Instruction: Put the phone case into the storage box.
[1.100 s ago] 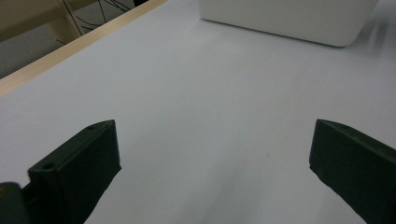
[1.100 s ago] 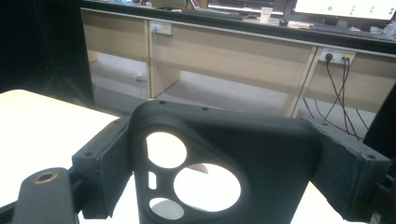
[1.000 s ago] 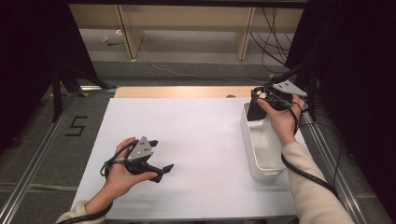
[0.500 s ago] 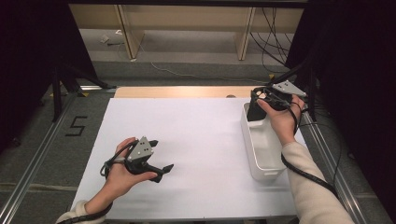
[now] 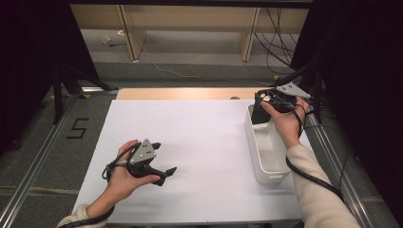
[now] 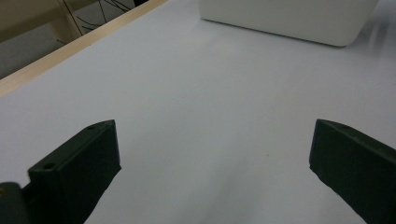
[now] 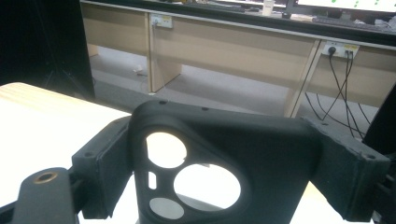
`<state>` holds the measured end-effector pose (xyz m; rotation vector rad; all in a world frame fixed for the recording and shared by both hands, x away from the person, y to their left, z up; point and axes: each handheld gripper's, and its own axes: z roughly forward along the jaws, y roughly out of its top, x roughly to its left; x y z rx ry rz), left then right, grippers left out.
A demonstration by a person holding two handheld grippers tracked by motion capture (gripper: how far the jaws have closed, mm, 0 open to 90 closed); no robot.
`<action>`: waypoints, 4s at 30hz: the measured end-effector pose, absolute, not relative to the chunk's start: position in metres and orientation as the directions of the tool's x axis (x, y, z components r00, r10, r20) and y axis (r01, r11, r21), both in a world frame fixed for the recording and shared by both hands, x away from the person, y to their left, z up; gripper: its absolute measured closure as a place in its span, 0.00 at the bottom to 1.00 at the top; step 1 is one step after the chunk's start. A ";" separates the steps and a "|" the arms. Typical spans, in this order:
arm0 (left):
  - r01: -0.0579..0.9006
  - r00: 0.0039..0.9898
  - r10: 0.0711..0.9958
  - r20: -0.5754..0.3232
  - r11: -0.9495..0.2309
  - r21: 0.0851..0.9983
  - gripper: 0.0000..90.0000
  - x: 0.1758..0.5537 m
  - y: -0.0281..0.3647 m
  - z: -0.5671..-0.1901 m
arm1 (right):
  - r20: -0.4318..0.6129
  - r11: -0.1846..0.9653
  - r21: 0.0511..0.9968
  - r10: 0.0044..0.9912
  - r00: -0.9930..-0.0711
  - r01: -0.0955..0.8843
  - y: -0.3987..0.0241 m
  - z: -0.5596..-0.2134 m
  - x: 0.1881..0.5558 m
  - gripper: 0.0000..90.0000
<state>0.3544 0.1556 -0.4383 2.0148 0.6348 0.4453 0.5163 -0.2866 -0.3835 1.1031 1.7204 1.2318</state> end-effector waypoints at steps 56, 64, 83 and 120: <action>0.258 0.801 0.597 0.050 -0.419 0.870 0.01 0.355 0.156 -0.439 | -0.077 0.187 0.942 0.928 -0.363 0.278 -0.283 -0.396 0.527 0.17; 0.259 0.801 0.597 0.049 -0.419 0.870 0.01 0.355 0.156 -0.439 | -0.083 0.195 0.939 0.927 -0.365 0.284 -0.282 -0.396 0.529 0.17; 0.258 0.801 0.597 0.049 -0.418 0.871 0.01 0.355 0.156 -0.439 | -0.085 0.222 0.914 0.923 -0.375 0.339 -0.276 -0.398 0.536 0.17; 0.258 0.800 0.598 0.048 -0.415 0.873 0.01 0.355 0.157 -0.438 | -0.078 0.199 0.909 0.945 -0.318 0.366 -0.273 -0.405 0.559 0.09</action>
